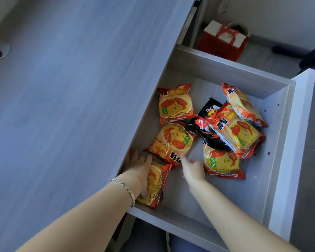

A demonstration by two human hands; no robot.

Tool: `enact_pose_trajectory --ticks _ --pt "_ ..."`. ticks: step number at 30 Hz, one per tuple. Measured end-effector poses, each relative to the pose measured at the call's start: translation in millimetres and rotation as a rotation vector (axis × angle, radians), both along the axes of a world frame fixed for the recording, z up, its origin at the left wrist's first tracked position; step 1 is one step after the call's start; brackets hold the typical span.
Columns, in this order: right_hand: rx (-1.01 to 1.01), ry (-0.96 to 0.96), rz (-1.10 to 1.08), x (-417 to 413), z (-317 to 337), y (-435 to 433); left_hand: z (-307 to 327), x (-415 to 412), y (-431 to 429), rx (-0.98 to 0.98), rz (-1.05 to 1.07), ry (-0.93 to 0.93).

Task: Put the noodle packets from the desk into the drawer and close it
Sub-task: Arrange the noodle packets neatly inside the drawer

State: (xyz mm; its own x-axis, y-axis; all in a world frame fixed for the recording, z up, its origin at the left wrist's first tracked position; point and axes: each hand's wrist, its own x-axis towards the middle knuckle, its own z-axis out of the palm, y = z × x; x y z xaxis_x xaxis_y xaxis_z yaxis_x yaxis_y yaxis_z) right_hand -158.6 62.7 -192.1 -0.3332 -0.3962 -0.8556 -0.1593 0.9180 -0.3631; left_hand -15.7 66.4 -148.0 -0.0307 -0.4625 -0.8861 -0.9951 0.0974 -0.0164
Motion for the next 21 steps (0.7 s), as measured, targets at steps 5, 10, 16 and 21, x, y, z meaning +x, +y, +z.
enact_pose_trajectory --ticks 5,10,16,21 --pt "0.023 -0.085 0.015 -1.7 5.9 -30.5 -1.3 1.9 -2.5 0.076 0.125 0.019" --pt "0.027 -0.278 -0.315 -8.5 23.3 -43.5 20.8 -10.9 -14.7 -0.173 0.802 0.373" --pt "-0.177 -0.488 -0.219 -9.8 77.0 -37.6 43.5 -37.0 -42.5 -0.316 1.511 0.435" --pt "-0.165 -0.414 0.346 -26.3 112.1 -30.1 46.1 -35.7 -49.8 -0.211 1.873 0.525"
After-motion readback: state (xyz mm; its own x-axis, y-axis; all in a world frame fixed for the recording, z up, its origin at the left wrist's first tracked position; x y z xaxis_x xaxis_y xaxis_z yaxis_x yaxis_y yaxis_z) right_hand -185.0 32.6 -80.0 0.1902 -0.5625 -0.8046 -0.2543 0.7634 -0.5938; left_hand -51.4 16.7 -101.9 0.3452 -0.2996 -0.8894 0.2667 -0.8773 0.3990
